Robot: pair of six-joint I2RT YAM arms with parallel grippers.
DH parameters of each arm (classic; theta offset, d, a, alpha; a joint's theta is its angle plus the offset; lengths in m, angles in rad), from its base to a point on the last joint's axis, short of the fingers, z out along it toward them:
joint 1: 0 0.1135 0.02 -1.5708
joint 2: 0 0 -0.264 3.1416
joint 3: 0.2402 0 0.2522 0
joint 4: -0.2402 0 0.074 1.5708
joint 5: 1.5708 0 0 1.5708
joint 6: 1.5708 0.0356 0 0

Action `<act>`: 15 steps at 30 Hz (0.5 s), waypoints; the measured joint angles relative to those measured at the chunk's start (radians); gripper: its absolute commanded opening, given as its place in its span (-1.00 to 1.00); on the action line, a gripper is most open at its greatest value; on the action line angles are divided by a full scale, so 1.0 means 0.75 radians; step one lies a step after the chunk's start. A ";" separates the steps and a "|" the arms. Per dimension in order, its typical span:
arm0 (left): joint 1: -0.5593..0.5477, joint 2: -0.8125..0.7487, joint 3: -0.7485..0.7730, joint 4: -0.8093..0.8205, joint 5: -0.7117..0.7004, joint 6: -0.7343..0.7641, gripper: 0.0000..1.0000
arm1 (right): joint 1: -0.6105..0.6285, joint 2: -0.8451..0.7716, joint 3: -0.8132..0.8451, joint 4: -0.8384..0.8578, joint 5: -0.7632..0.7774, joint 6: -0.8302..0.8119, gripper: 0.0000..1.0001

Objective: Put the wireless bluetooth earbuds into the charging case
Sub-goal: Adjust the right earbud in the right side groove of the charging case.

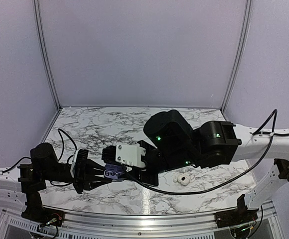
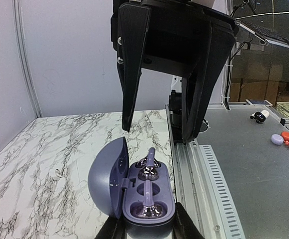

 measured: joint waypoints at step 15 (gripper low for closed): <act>0.000 -0.004 -0.007 0.001 -0.001 -0.001 -1.00 | 0.012 0.001 0.009 -0.021 -0.020 -0.007 -0.03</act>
